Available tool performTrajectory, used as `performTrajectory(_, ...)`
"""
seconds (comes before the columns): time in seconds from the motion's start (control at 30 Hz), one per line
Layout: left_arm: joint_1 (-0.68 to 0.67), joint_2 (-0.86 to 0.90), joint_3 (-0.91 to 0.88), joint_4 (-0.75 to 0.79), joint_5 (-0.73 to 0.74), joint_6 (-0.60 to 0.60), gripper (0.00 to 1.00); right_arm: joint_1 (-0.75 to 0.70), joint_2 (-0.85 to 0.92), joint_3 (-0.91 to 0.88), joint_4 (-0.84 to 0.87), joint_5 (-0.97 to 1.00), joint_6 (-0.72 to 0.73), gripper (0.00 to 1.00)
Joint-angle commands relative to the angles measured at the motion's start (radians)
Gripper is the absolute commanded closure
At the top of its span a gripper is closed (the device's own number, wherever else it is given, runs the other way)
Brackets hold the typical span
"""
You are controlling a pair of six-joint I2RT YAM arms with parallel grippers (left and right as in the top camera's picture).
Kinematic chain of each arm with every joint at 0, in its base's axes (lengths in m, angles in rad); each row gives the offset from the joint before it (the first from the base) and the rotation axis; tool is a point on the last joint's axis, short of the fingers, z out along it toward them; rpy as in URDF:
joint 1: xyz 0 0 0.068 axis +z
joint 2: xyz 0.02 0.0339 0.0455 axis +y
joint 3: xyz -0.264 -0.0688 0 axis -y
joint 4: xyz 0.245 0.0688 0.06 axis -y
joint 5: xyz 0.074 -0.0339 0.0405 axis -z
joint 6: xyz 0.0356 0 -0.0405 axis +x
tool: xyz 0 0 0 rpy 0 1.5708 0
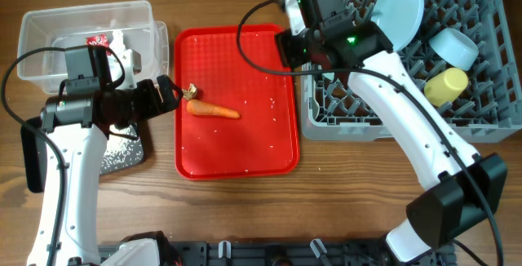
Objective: Sort waste into correct bins and load items into the dishwasher rack
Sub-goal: 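Reach the left gripper to the carrot on the red tray and grasp it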
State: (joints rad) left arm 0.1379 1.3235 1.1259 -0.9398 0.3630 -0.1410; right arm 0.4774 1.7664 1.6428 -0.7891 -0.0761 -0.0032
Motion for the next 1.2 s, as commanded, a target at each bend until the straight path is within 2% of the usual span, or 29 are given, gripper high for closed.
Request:
performTrajectory(0.0,0.005,-0.008,0.007,-0.001,-0.006,-0.006,0.0,0.051,0.063,0.0,-0.006,-0.217,-0.107,0.35)
performTrajectory(0.13,0.005,-0.008,0.007,-0.009,-0.017,-0.037,0.0,0.121,0.121,0.0,0.01,-0.201,-0.164,0.27)
performTrajectory(0.3,0.005,-0.007,0.007,-0.01,-0.017,-0.064,0.0,0.157,0.17,0.0,0.067,-0.086,-0.07,0.25)
performTrajectory(0.43,0.003,0.007,0.006,-0.01,-0.016,-0.166,0.0,0.153,0.161,0.005,0.085,0.087,0.021,0.19)
performTrajectory(0.53,-0.007,0.034,0.006,-0.008,-0.017,-0.26,0.0,0.133,0.129,0.01,0.082,0.187,0.089,0.16)
performTrajectory(0.8,-0.154,0.156,0.006,0.063,-0.025,-0.612,0.0,-0.025,-0.048,0.01,0.051,0.192,0.114,0.15)
performTrajectory(1.03,-0.323,0.289,0.006,0.121,-0.245,-0.887,0.0,-0.188,-0.128,0.01,-0.077,0.188,0.141,0.15)
performTrajectory(1.17,-0.361,0.362,0.006,0.166,-0.29,-0.975,0.0,-0.246,-0.128,0.009,-0.143,0.188,0.142,0.15)
